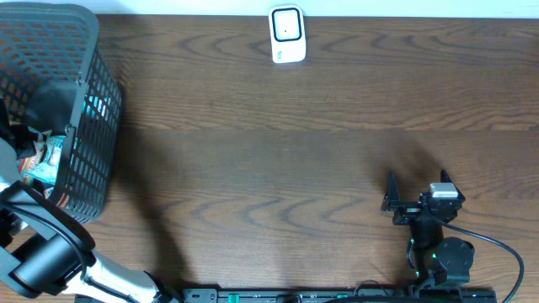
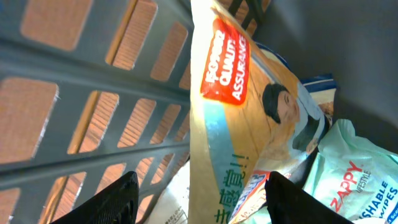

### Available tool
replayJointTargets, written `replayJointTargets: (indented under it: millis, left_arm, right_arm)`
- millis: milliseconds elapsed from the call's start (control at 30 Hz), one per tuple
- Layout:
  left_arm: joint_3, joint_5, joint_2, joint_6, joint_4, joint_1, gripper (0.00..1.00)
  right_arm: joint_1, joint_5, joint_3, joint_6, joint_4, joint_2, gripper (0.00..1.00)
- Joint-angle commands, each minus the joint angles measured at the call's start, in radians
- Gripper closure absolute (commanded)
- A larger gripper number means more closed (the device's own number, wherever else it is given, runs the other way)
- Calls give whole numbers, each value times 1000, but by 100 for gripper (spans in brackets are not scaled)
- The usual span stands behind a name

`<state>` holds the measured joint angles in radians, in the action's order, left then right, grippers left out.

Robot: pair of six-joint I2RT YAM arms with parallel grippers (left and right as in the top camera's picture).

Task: Scan the item barcode
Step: 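Grasp a yellow snack bag inside the basket with the left gripper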

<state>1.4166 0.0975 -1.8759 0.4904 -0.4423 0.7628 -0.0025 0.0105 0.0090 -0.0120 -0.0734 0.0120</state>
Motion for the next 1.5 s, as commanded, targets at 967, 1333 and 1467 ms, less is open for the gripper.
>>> replayJointTargets:
  millis: [967,1333,1467]
  left_arm:
    - [-66,-65,88,-303,171,23,93]
    - [-65,-454,420,-622,461,23,93]
    - [-66,-438,468,-615,459,24,91]
  right_arm:
    - [9,-1,-3,-11,-2,-5,1]
    - [9,-1,-3,-11,-2,-5,1]
    - [9,-1,-3,-11,-2,-5,1]
